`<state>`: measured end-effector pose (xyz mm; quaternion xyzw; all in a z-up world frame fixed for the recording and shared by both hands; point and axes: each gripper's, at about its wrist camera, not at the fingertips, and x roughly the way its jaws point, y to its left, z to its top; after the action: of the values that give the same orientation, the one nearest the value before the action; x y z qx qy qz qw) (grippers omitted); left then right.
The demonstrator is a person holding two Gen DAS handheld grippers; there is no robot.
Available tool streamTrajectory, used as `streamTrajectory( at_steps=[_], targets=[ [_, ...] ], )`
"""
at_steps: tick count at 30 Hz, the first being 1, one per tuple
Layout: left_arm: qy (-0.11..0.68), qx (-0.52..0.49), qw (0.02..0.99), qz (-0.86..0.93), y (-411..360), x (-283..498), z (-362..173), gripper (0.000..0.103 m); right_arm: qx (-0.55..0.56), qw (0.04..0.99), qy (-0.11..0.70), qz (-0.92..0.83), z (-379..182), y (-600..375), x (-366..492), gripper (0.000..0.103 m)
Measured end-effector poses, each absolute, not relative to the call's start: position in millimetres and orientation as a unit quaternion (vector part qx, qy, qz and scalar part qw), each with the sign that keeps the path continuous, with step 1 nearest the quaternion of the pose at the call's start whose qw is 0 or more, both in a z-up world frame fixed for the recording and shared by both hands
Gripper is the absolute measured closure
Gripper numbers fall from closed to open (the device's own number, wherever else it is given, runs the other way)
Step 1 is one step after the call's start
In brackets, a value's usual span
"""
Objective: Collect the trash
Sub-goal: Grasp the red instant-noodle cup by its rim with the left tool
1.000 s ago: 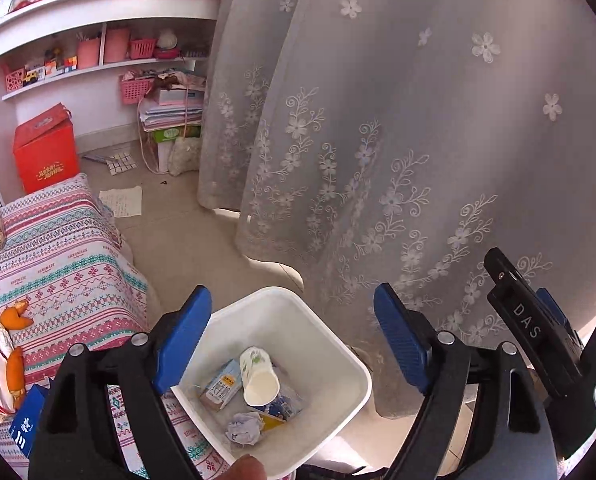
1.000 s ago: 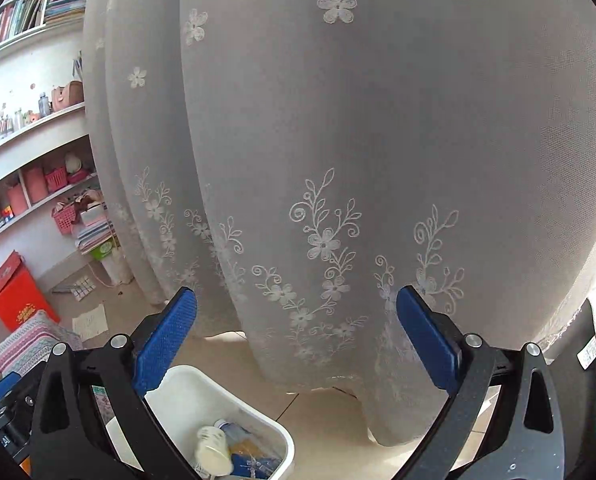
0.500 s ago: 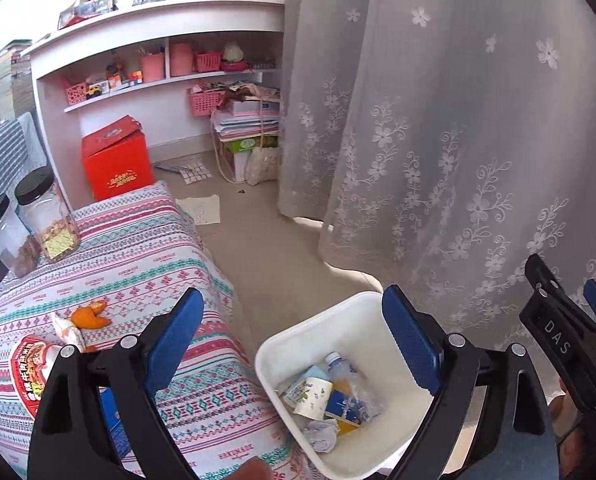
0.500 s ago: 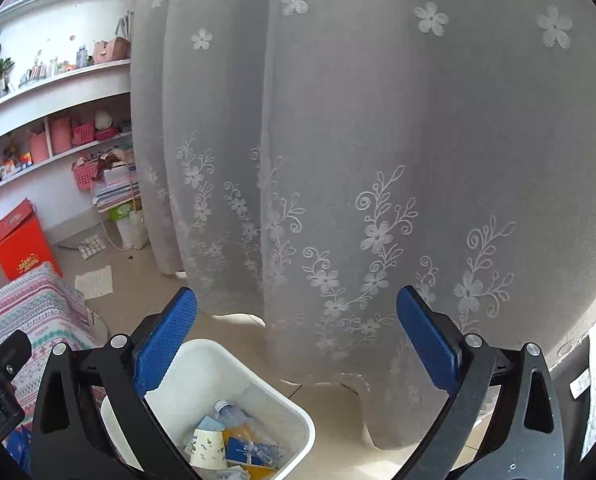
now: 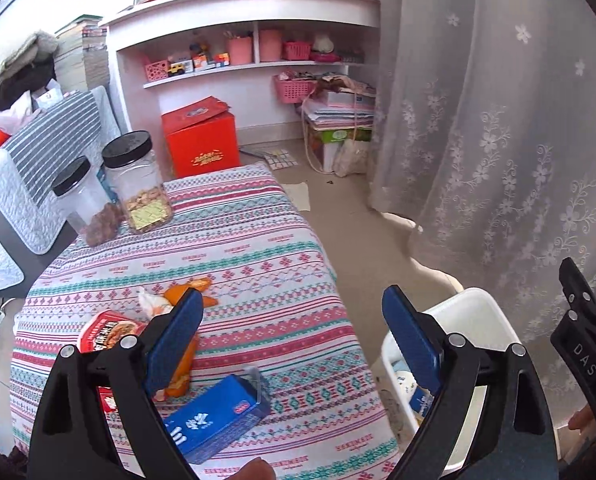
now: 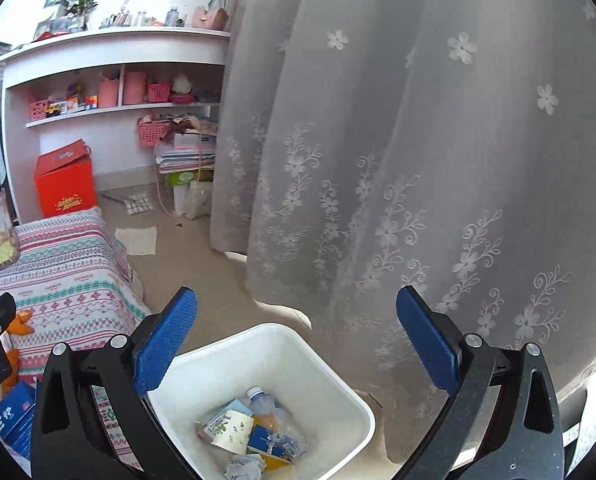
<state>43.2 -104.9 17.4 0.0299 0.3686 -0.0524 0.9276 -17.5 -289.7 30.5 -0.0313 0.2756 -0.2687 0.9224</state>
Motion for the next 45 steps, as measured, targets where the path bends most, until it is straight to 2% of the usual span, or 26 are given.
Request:
streamTrajectory(
  at_steps=[6,13,24,34,45],
  targets=[
    [0.395,0.042,0.918,0.009,-50.1,56.5,2.1,0.015,-0.04,0.927,0.293,-0.23,26.9,-255.8,-1.4,0.007],
    [0.464,0.077,0.881,0.046,9.4,79.2,-23.6,0.012,-0.052,0.929,0.313,-0.19,21.2,-216.1,16.3,0.007],
    [0.555,0.001,0.832,-0.016,65.2,100.2,-62.1,0.011,-0.062,0.926,0.348,-0.129,8.7,-157.9,45.3,0.007],
    [0.572,0.007,0.82,-0.015,76.3,105.1,-77.7,0.008,-0.069,0.91,0.398,-0.091,-13.5,-129.8,65.0,0.007],
    [0.585,-0.037,0.81,-0.016,106.7,103.8,-86.1,0.007,-0.081,0.9,0.422,-0.078,-28.3,-109.3,74.2,0.007]
  ],
)
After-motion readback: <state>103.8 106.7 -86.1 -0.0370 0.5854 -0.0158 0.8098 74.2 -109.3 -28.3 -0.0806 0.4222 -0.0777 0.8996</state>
